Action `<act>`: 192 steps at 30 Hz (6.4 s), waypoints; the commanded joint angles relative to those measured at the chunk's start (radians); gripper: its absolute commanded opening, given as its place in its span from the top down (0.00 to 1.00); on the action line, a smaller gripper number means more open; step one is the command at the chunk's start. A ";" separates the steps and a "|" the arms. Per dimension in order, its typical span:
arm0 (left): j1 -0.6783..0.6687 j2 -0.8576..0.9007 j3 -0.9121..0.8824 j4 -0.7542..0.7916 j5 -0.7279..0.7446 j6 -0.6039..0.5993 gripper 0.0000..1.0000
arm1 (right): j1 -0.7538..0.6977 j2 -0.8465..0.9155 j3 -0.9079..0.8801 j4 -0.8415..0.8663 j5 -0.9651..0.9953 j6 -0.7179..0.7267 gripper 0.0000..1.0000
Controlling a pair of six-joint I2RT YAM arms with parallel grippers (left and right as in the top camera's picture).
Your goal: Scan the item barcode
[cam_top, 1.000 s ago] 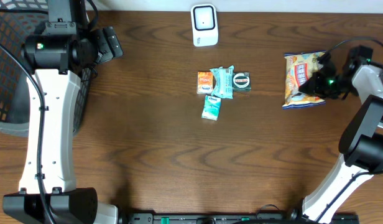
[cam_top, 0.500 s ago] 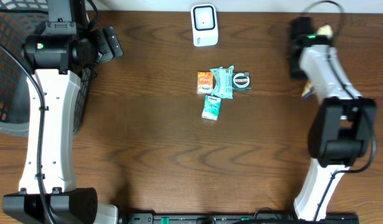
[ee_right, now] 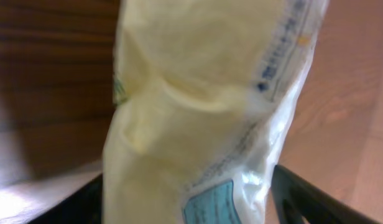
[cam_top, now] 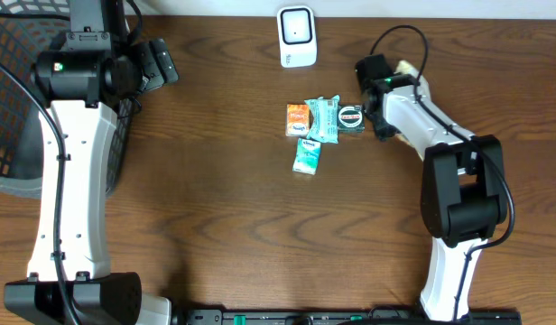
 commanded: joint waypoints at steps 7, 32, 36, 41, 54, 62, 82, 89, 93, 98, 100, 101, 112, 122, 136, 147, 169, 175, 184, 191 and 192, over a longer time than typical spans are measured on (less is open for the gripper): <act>-0.001 0.000 0.003 -0.003 -0.016 -0.002 0.02 | -0.036 -0.003 0.323 -0.206 -0.221 0.059 0.08; -0.001 0.000 0.003 -0.003 -0.016 -0.002 0.02 | -0.340 0.007 0.026 -0.032 -0.859 -0.065 0.99; -0.001 0.000 0.003 -0.003 -0.016 -0.002 0.02 | -0.339 0.000 0.037 -0.050 -0.848 -0.064 0.99; -0.001 0.000 0.003 -0.003 -0.016 -0.002 0.02 | -0.336 -0.014 0.198 -0.175 -0.848 -0.061 0.99; -0.001 0.000 0.003 -0.003 -0.016 -0.002 0.02 | -0.295 -0.008 0.225 -0.075 -0.841 -0.061 0.99; -0.001 0.000 0.003 -0.003 -0.016 -0.002 0.02 | -0.291 -0.008 -0.033 0.264 -0.841 0.034 0.94; -0.001 0.000 0.003 -0.003 -0.016 -0.002 0.02 | -0.291 -0.058 0.094 -0.234 -0.799 0.033 0.88; -0.001 0.000 0.003 -0.003 -0.016 -0.002 0.02 | -0.280 -0.058 -0.116 -0.055 -0.799 0.037 0.88; -0.001 0.000 0.003 -0.003 -0.016 -0.002 0.02 | -0.282 -0.066 -0.069 -0.078 -0.796 0.036 0.87; -0.001 0.000 0.003 -0.003 -0.016 -0.002 0.02 | -0.307 -0.073 0.122 -0.195 -0.717 0.037 0.78; -0.001 0.000 0.003 -0.003 -0.016 -0.002 0.02 | -0.323 -0.073 0.205 -0.240 -0.711 0.037 0.71; -0.001 0.000 0.003 -0.003 -0.016 -0.002 0.02 | -0.332 -0.073 0.245 -0.266 -0.727 0.038 0.70; -0.001 0.000 0.003 -0.003 -0.016 -0.002 0.02 | -0.262 -0.072 0.212 -0.397 -0.990 0.037 0.90; -0.001 0.000 0.003 -0.003 -0.016 -0.002 0.02 | -0.106 -0.072 -0.055 -0.145 -0.901 0.246 0.94; -0.001 0.000 0.003 -0.003 -0.016 -0.002 0.02 | -0.285 -0.072 0.079 -0.103 -0.467 0.327 0.75; -0.001 0.000 0.003 -0.003 -0.016 -0.002 0.02 | -0.390 -0.071 0.290 -0.173 -0.662 0.231 0.20; -0.001 0.000 0.003 -0.003 -0.016 -0.002 0.02 | -0.481 0.005 0.221 0.257 -0.797 0.107 0.08; -0.001 0.000 0.003 -0.003 -0.016 -0.002 0.02 | -0.441 0.090 0.221 0.235 -0.935 0.107 0.06; -0.001 0.000 0.003 -0.003 -0.016 -0.002 0.02 | -0.431 -0.039 0.222 0.119 -0.829 0.141 0.01; -0.001 0.000 0.003 -0.003 -0.016 -0.002 0.02 | -0.409 -0.154 0.221 0.004 -0.961 0.180 0.22; -0.001 0.000 0.003 -0.003 -0.016 -0.002 0.02 | -0.399 -0.154 0.221 -0.002 -0.991 0.180 0.30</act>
